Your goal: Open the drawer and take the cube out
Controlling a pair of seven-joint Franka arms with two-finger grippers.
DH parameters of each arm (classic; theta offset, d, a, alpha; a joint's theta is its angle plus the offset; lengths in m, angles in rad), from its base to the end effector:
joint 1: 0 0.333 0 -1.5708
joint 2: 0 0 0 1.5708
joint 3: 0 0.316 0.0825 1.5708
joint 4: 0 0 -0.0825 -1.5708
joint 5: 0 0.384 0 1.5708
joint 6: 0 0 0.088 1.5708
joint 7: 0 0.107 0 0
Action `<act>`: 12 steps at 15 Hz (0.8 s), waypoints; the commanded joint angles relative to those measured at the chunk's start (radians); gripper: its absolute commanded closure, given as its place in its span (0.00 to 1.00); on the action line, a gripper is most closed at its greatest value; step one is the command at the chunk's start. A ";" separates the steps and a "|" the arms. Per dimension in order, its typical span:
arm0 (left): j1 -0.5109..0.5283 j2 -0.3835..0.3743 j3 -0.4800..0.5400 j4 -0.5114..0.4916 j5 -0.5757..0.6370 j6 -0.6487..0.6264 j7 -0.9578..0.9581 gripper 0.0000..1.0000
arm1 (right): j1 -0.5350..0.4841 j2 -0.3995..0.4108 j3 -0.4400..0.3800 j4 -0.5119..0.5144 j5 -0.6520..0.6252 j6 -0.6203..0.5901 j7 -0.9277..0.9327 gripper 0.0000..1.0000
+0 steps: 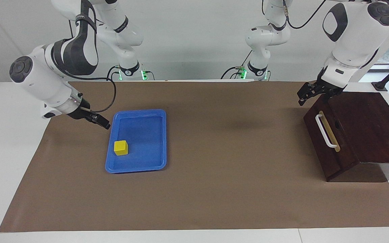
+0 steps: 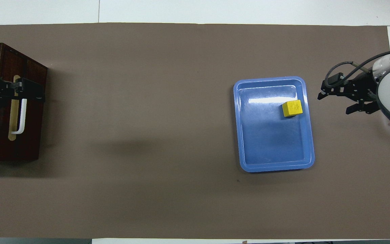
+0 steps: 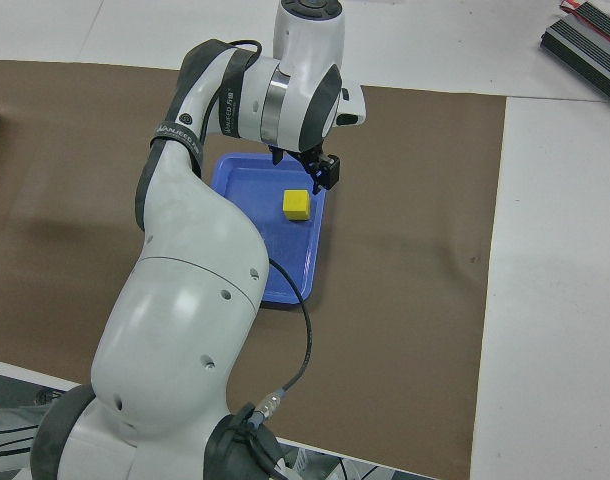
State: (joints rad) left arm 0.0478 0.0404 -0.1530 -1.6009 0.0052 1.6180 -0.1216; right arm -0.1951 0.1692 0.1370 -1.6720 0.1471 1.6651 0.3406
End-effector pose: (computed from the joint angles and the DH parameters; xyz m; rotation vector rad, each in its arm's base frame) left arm 0.5665 -0.0576 0.5919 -3.1397 -0.0253 0.0358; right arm 0.5941 -0.0249 0.4890 -2.9183 0.6302 0.2945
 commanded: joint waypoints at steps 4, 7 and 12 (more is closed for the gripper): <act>-0.025 -0.027 0.010 -0.022 -0.014 -0.043 0.166 0.00 | 0.051 -0.138 0.009 -0.011 -0.083 -0.117 -0.117 0.00; -0.025 -0.027 0.010 -0.024 -0.014 -0.027 0.174 0.00 | 0.071 -0.177 0.009 -0.009 -0.086 -0.174 -0.118 0.00; -0.020 -0.027 0.012 -0.025 -0.014 -0.010 0.174 0.00 | 0.075 -0.211 0.006 -0.009 -0.119 -0.268 -0.195 0.00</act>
State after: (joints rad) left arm 0.0264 0.0397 -0.1503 -1.6013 0.0052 1.5943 0.0303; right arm -0.1168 -0.0253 0.1410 -1.6712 0.0715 1.4190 0.1882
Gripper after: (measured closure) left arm 0.000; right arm 0.000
